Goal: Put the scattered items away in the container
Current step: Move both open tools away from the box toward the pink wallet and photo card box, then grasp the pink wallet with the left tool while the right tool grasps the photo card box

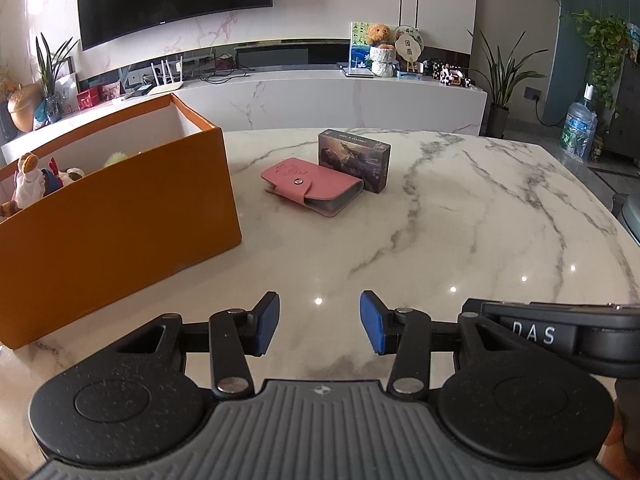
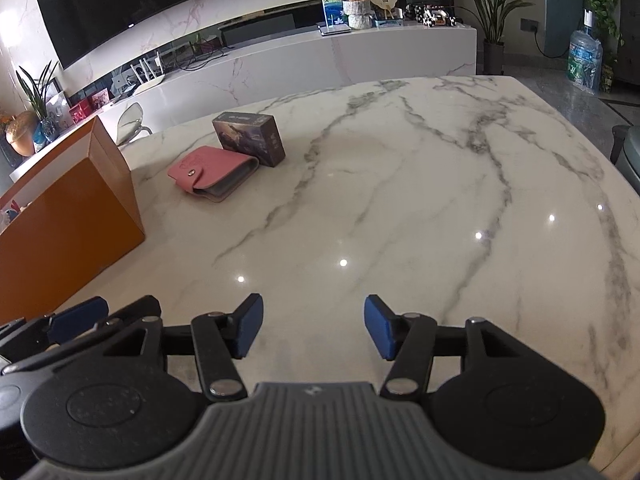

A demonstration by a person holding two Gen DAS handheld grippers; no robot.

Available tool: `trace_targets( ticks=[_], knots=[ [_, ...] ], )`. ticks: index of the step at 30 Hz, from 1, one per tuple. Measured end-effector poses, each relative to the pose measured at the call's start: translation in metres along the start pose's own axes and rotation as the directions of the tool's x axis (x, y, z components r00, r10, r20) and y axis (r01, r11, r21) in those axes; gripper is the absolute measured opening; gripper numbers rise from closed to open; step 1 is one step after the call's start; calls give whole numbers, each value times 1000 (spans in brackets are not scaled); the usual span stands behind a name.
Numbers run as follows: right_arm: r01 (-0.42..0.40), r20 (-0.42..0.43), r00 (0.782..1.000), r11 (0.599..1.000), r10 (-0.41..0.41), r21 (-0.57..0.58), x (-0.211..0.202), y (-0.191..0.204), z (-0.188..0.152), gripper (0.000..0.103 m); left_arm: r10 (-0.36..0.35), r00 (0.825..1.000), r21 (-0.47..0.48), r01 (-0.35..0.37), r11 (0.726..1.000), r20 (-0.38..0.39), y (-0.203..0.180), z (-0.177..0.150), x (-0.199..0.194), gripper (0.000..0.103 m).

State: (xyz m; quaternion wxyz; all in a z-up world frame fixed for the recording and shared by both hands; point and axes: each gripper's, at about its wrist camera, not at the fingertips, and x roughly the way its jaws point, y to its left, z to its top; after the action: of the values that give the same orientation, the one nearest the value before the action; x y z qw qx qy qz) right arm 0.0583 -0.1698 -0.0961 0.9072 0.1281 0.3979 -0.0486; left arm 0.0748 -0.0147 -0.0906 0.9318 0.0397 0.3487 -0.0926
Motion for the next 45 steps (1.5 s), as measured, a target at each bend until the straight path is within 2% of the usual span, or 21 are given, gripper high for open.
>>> trace_targets(
  ticks=[13,28,31,33,37,39,45],
  knots=[
    [33,-4,999,999,-33,15,34,-12,26,59,-1,1000,19,1,1000,5,-6,24,43,52],
    [-35,77,996,992,44,-119,89,0,90,59,35,999,-6,-35,999,-13,-3,71,114,52],
    [-68,83,993,990,79,-125,102,0,105,59,63,998,-14,-64,998,-18,-2,76,128,57],
    [-99,88,990,987,110,-125,110,0,115,59,61,998,-34,-61,998,-20,1,79,134,66],
    [-166,105,978,977,180,-132,122,2,130,59,40,999,-75,-42,996,-23,4,83,145,71],
    [-198,112,970,969,215,-144,127,6,136,59,45,999,-95,-46,994,-16,4,85,148,77],
    [-240,108,959,952,263,-188,145,21,146,59,71,997,-121,-70,990,2,7,89,155,78]
  ],
)
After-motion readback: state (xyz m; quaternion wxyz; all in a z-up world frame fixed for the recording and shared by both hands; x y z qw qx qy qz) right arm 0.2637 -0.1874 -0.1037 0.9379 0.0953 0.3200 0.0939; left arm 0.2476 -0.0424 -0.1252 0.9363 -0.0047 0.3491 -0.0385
